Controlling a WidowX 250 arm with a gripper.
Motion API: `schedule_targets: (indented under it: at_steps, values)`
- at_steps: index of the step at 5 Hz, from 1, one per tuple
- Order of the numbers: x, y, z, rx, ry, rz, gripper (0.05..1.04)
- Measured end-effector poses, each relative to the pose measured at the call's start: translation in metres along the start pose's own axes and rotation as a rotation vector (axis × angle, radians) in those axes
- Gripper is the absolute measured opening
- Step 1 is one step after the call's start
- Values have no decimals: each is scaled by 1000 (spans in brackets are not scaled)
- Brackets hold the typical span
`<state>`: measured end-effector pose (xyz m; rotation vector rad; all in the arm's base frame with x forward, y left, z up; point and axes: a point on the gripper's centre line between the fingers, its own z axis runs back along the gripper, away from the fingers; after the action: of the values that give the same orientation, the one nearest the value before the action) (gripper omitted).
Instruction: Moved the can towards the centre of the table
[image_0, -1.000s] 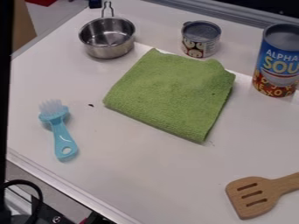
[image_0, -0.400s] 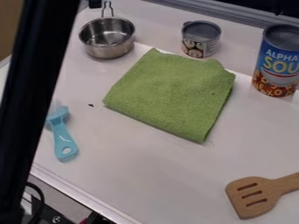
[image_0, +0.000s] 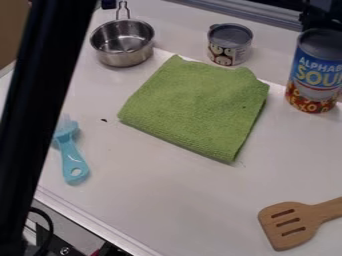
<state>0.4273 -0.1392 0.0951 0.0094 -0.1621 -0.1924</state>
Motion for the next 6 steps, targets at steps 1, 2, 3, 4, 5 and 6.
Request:
schedule_targets:
  at_steps: [1,2,3,4,5,6]
  values:
    - [-7,-2,13,-1,-33,-13,997]
    - [-11,-4,11,-11,-21,-6,997]
    - [-18,-4,11,-17,24,16,997]
    - [-23,-4,13,-13,60,54,997]
    - [-23,-7,13,-42,129,122,997]
    - [-31,-9,12,-66,188,153,997]
